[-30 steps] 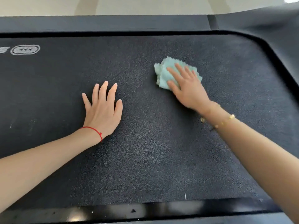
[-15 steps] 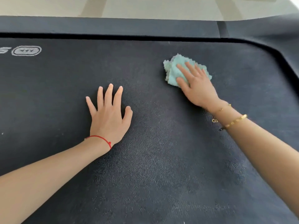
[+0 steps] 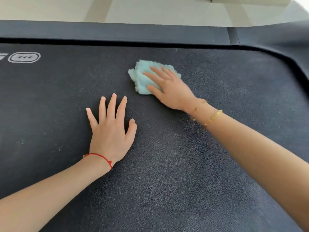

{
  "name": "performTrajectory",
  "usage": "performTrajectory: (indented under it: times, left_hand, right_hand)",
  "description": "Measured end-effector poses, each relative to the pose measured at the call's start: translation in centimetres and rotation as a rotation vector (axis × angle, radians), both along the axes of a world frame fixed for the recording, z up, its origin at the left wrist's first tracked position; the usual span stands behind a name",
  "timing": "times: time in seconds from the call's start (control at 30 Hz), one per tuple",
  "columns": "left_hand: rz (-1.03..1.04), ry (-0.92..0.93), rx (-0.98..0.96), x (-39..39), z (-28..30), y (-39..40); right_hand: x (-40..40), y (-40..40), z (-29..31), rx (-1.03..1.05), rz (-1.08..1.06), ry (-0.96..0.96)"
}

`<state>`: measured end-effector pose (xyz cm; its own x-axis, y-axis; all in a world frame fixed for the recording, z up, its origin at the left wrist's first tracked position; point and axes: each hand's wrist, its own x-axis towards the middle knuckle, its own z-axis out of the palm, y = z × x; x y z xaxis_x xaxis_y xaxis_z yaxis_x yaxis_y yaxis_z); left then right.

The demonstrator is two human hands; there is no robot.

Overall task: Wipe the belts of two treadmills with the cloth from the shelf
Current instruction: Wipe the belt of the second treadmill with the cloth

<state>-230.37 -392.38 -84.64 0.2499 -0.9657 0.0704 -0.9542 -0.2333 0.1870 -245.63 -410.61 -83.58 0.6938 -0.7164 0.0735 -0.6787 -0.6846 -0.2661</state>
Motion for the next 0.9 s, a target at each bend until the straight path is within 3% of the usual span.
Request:
performTrajectory:
  times: [0.17, 0.23, 0.3, 0.5, 0.6, 0.67, 0.8, 0.9]
  left_hand:
    - [-0.001, 0.015, -0.005, -0.1, 0.1, 0.1]
    - [0.0, 0.022, -0.01, -0.1, 0.2, 0.1]
    - [0.003, 0.028, -0.012, 0.0, 0.3, 0.1]
    - [0.014, 0.059, -0.026, 0.1, 0.1, 0.2]
    - [0.021, 0.072, -0.028, 0.1, 0.1, 0.2]
    - [0.02, 0.074, -0.042, 0.1, 0.1, 0.2]
    - [0.026, 0.072, -0.027, 0.1, 0.2, 0.2]
    - [0.024, 0.064, -0.039, 0.0, 0.3, 0.3]
  right_hand:
    - [-6.7, -5.8, 0.5, 0.005, -0.389, 0.037]
    - [-6.8, -5.5, 0.6, 0.011, -0.445, 0.052]
    - [-6.0, -3.0, 0.3, 0.001, -0.401, 0.029]
    - [-7.2, 10.6, 0.1, 0.009, 0.004, -0.035]
    - [-9.6, 12.6, 0.5, 0.028, 0.072, -0.006]
    - [-10.6, 10.8, 0.4, 0.022, 0.023, -0.007]
    - [-10.8, 6.6, 0.1, 0.025, -0.287, -0.011]
    - [-10.1, 8.9, -0.6, -0.007, -0.321, -0.011]
